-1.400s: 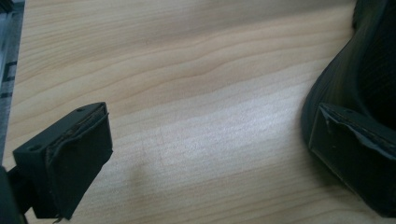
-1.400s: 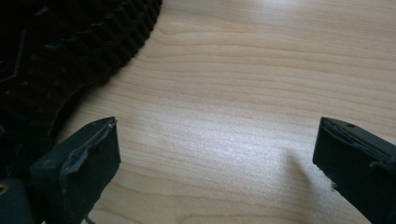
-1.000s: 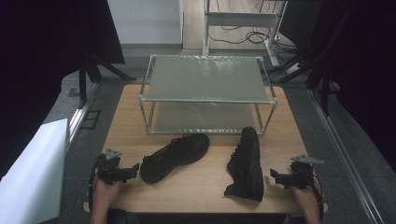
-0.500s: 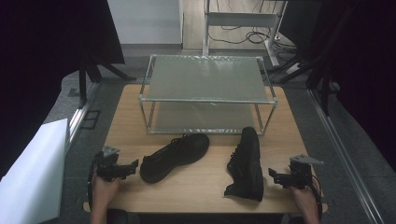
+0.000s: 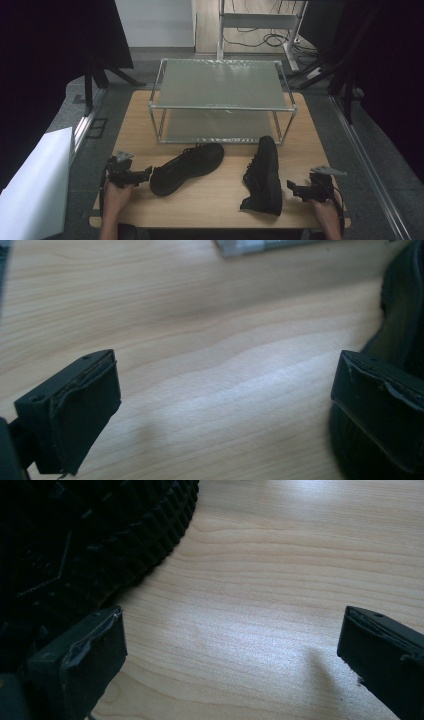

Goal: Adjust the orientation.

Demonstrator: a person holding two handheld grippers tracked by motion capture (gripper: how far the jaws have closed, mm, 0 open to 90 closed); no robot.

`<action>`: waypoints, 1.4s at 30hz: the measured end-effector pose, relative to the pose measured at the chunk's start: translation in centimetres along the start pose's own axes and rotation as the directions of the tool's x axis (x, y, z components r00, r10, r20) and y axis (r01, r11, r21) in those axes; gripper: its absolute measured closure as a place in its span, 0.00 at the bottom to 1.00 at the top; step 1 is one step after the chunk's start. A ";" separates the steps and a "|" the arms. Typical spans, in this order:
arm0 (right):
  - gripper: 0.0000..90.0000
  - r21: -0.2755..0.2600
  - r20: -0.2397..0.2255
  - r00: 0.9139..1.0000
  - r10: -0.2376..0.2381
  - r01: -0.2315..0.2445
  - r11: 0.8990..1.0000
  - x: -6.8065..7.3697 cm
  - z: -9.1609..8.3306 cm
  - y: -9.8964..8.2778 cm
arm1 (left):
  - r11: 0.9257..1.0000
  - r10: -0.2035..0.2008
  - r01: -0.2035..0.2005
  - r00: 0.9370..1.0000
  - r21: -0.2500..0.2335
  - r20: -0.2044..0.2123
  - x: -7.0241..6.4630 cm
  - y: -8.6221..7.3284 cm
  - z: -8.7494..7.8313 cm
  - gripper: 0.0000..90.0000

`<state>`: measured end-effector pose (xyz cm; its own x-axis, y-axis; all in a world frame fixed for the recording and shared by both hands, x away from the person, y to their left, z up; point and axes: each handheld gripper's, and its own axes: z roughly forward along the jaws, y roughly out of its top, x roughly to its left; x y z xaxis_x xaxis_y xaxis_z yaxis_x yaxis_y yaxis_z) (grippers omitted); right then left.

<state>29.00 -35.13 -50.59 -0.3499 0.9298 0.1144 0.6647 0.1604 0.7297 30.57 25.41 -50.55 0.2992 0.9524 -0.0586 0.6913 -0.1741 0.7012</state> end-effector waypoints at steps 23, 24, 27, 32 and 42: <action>0.00 0.000 -0.024 0.999 0.021 -0.021 1.000 -0.3 0.1 -0.1 | 0.987 0.151 -0.157 0.981 0.035 0.118 -5.9 -1.0 -0.9 0.01; 0.00 0.000 -0.024 0.999 0.021 -0.021 1.000 -0.3 0.1 -0.1 | 0.987 0.151 -0.157 0.981 0.035 0.118 -5.9 -1.0 -0.9 0.01; 0.00 0.000 -0.025 0.999 0.023 -0.023 1.000 -0.3 0.1 -0.1 | 0.984 0.171 -0.177 0.977 0.034 0.128 -6.6 -1.0 -0.9 0.01; 0.00 -0.006 -0.024 0.999 0.025 -0.026 1.000 -0.3 0.1 -0.1 | 0.978 0.202 -0.207 0.970 0.024 0.137 -7.7 -1.0 -0.9 0.01; 0.00 -0.011 -0.027 0.999 0.028 -0.028 1.000 -0.2 0.1 -0.1 | 0.969 0.238 -0.245 0.954 0.017 0.183 -9.3 -1.0 -0.7 0.01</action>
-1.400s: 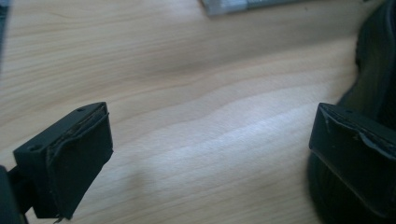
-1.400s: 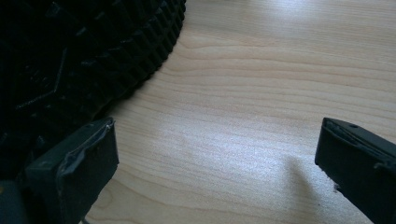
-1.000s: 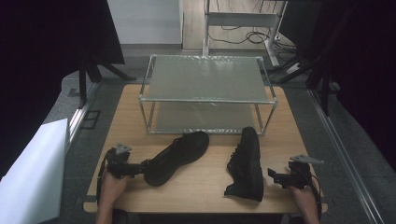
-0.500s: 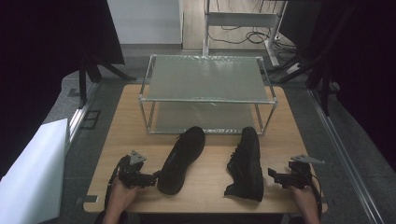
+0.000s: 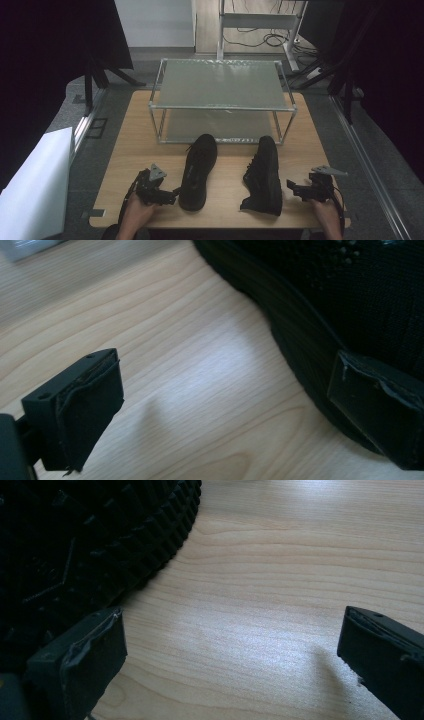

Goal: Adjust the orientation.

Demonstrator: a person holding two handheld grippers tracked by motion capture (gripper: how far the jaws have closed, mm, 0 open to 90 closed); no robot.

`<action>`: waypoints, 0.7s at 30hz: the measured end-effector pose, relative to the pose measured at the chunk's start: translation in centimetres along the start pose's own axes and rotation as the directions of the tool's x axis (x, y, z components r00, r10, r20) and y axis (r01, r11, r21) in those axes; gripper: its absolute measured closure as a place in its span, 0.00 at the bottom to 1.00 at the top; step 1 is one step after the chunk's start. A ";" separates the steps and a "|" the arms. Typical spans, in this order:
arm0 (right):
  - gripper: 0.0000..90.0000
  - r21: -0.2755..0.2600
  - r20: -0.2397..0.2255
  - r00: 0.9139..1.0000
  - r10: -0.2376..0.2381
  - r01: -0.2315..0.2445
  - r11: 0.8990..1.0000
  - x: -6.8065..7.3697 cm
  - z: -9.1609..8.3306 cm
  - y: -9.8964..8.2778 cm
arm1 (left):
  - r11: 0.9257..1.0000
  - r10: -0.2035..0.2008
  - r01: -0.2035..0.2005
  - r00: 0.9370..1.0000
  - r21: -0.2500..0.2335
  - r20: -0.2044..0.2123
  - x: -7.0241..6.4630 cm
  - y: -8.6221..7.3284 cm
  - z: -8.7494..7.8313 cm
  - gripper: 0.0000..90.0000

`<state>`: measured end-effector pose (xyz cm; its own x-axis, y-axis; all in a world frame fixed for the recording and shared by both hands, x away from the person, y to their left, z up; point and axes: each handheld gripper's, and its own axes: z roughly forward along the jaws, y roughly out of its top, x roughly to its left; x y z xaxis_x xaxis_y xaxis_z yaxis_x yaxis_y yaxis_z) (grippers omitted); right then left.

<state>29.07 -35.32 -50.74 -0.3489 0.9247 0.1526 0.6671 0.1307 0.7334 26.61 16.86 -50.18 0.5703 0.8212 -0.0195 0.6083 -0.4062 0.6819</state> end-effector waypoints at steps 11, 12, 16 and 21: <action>0.00 0.003 0.004 1.000 -0.010 0.010 1.000 0.0 0.0 0.0 | 0.999 0.041 -0.041 0.999 -0.027 0.010 -1.4 0.7 0.6 0.00; 0.00 0.001 0.006 1.000 -0.011 0.011 1.000 0.0 0.0 0.0 | 0.999 0.041 -0.041 0.999 -0.027 0.010 -1.4 0.7 0.6 0.00; 0.00 -0.010 0.009 1.000 -0.011 0.011 1.000 -0.1 -0.1 0.1 | 0.998 0.037 -0.037 0.999 -0.056 -0.001 -1.1 0.6 0.2 0.00; 0.00 -0.012 0.015 1.000 -0.025 0.025 1.000 -0.1 -0.2 0.1 | 0.996 -0.020 0.021 1.000 -0.088 0.013 -0.2 0.4 -0.1 0.00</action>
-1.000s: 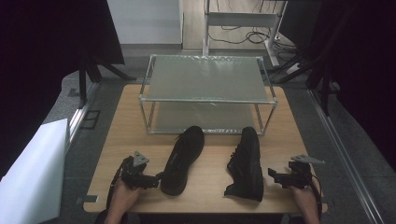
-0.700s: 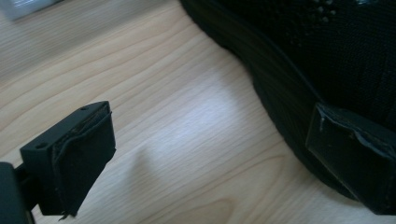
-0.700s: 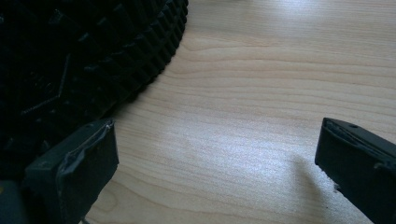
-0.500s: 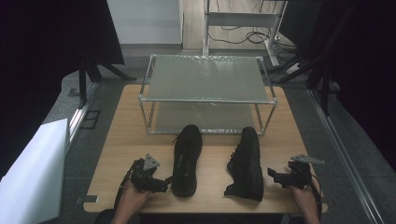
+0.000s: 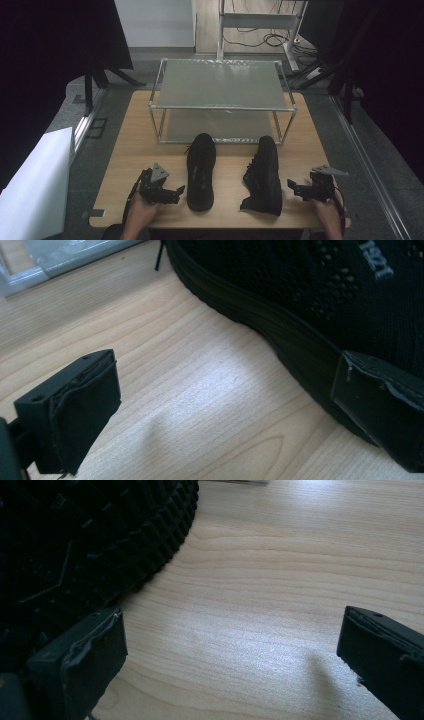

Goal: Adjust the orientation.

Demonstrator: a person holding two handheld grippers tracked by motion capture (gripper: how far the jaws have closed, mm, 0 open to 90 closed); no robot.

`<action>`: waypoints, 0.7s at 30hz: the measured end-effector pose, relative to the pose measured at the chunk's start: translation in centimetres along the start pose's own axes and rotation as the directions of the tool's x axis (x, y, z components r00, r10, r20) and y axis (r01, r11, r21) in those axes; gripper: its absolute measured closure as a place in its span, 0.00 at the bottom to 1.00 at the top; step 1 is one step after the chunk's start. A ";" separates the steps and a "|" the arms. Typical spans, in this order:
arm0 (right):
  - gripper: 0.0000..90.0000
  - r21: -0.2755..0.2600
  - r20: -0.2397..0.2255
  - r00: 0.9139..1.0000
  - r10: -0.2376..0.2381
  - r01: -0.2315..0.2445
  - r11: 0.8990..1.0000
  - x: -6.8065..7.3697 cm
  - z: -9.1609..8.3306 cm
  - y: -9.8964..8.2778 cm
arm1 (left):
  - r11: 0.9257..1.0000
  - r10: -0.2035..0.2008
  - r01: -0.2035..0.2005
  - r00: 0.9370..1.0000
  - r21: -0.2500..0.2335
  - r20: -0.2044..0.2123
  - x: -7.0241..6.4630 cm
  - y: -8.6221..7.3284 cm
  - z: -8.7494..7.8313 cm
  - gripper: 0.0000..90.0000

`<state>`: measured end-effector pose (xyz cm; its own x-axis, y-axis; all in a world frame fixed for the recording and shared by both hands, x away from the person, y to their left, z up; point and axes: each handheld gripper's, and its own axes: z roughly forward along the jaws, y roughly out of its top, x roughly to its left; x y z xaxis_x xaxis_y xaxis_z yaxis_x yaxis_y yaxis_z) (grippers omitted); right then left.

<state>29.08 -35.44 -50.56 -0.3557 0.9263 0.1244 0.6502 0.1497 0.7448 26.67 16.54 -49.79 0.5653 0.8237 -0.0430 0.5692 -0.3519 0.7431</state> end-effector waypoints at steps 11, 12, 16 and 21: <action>0.00 -0.047 -0.012 0.999 -0.030 0.030 0.998 0.1 -1.0 0.7 | 0.999 -0.034 0.033 0.999 -0.026 -0.040 0.6 -0.2 -0.4 0.00; 0.00 -0.054 -0.019 0.999 -0.027 0.026 0.998 0.2 -1.3 1.1 | 0.999 -0.030 0.028 0.998 -0.031 -0.050 0.6 -0.2 -0.5 0.00; 0.00 -0.055 -0.035 0.999 -0.024 0.022 0.998 0.5 -2.0 1.8 | 0.999 -0.030 0.027 0.998 -0.043 -0.061 0.7 -0.2 -0.5 0.00; 0.00 -0.056 -0.050 0.998 -0.027 0.024 0.998 0.8 -2.6 2.7 | 0.999 -0.033 0.030 0.997 -0.036 -0.071 0.9 -0.3 -0.4 0.00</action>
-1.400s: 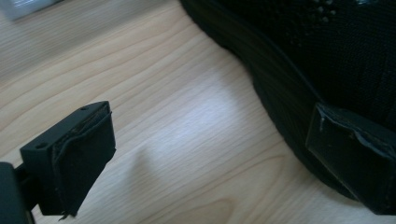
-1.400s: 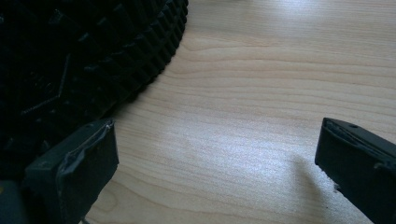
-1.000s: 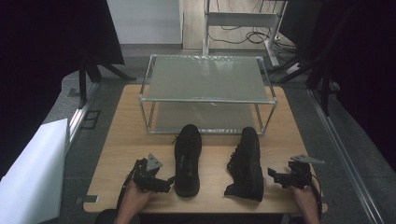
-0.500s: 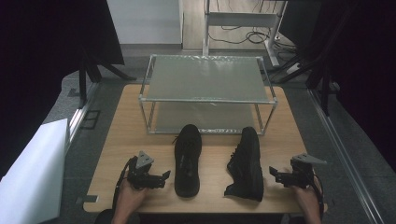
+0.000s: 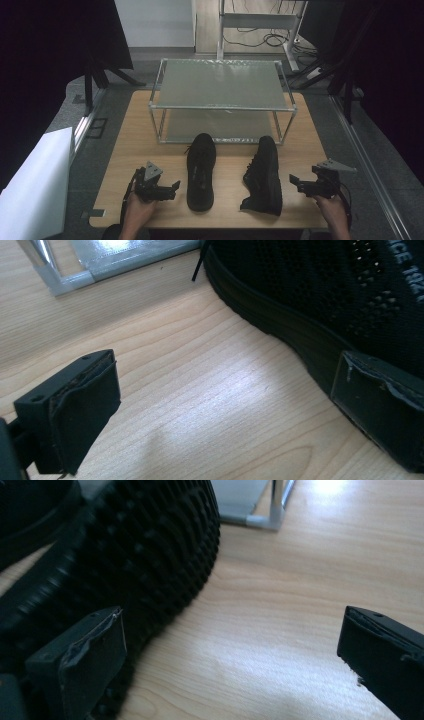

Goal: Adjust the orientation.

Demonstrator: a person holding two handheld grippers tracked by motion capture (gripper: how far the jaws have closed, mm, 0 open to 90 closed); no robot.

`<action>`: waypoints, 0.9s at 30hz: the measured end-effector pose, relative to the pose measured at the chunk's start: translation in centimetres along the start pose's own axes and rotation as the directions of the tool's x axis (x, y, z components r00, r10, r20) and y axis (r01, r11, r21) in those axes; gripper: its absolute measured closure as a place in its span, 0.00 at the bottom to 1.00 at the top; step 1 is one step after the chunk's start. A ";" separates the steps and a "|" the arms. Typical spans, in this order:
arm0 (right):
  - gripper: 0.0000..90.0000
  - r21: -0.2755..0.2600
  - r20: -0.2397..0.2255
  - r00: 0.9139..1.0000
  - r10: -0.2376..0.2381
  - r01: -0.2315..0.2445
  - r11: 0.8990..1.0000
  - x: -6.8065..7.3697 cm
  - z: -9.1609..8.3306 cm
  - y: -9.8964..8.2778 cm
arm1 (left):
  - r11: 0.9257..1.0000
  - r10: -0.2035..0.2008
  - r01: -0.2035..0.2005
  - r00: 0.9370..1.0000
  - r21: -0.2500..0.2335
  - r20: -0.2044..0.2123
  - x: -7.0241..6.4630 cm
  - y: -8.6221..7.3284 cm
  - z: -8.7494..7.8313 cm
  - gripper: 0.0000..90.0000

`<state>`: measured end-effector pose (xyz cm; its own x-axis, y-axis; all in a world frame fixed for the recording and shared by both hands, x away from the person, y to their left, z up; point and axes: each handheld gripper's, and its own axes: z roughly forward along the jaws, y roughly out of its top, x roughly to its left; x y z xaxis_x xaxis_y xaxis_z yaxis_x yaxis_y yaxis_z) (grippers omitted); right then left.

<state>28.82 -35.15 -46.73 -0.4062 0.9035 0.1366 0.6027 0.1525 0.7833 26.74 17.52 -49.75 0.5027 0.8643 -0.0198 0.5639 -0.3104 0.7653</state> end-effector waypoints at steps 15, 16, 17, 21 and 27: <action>0.00 0.023 -0.043 0.999 -0.030 0.031 0.999 2.6 0.1 3.2 | 0.999 0.023 -0.021 0.999 0.042 -0.035 0.0 -0.2 0.5 0.00; 0.00 0.032 -0.041 0.998 -0.043 0.044 0.999 3.1 0.6 3.5 | 0.999 0.025 -0.023 0.999 0.044 -0.035 0.0 -0.2 0.5 0.00; 0.00 0.039 -0.043 0.998 -0.047 0.049 0.998 3.4 0.8 3.7 | 0.999 0.023 -0.021 0.999 0.043 -0.035 0.0 -0.2 0.5 0.00; 0.00 0.033 -0.024 0.999 -0.045 0.046 0.998 3.9 1.6 3.9 | 0.998 0.021 -0.019 0.999 0.052 -0.036 0.0 -0.3 0.6 0.00; 0.00 0.046 0.008 0.998 -0.055 0.054 0.997 3.8 2.2 3.7 | 0.997 0.029 -0.026 0.999 0.070 -0.035 0.0 -0.3 0.7 0.00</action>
<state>31.01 -30.29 -44.65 -0.4334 0.8968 0.0889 0.6109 0.2199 0.7605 26.98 17.32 -50.41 0.4950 0.8685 0.0249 0.5950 -0.3597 0.7188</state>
